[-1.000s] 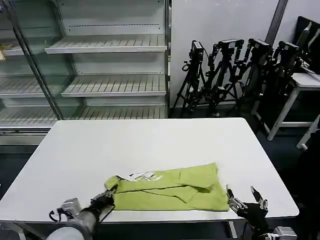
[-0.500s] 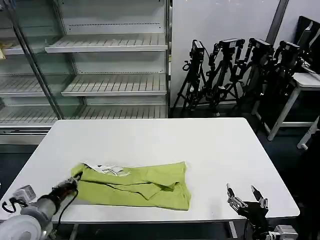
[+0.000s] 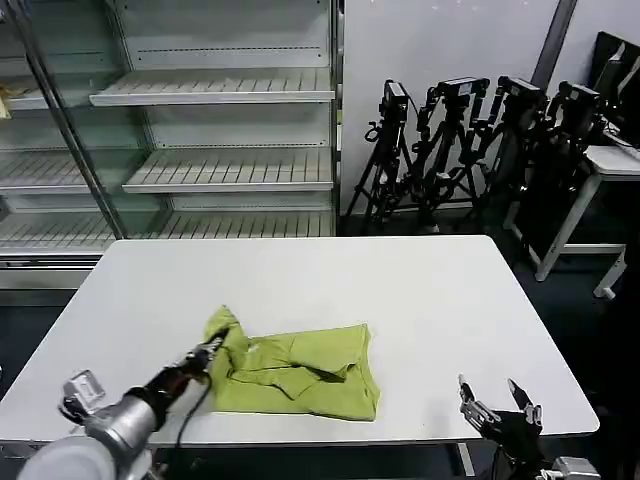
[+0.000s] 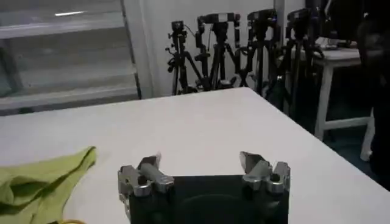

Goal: Fold and organize the clothes.

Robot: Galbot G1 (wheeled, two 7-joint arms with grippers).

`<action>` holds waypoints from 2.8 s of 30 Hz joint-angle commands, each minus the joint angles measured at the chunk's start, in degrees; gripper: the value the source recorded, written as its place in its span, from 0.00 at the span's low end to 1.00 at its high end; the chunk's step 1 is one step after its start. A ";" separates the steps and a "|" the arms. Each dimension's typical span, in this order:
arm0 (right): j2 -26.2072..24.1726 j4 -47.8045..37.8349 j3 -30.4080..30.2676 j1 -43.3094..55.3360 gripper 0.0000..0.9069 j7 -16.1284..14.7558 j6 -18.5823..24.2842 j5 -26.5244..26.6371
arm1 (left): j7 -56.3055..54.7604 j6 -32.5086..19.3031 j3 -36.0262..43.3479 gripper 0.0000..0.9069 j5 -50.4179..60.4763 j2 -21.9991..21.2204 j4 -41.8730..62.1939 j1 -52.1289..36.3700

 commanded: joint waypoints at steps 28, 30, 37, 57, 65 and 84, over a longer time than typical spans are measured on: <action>-0.06 -0.59 -0.47 0.33 1.00 0.36 -0.55 -0.70 | 1.41 -7.62 29.43 1.00 16.16 -12.58 12.83 -15.24; -0.32 -0.12 -0.84 0.52 1.00 0.31 -0.81 -0.67 | 1.88 -8.67 29.90 1.00 17.12 -11.43 12.19 -14.51; -0.44 0.08 -1.35 1.12 1.00 -0.03 -0.56 -0.83 | 2.21 -8.10 23.48 1.00 16.14 -7.61 4.67 -8.49; -1.55 -2.52 -3.11 3.99 1.00 -0.23 -0.02 -0.53 | 3.62 -0.81 8.39 1.00 17.55 -0.82 12.17 0.04; -1.11 -1.68 -1.24 2.31 1.00 -0.12 0.04 -0.56 | 5.46 -1.19 14.28 1.00 19.88 -3.79 16.09 -2.85; 1.52 2.17 -0.20 -0.55 1.00 0.34 -0.66 -2.15 | 4.55 -4.06 21.57 0.03 22.53 -7.76 16.65 -8.70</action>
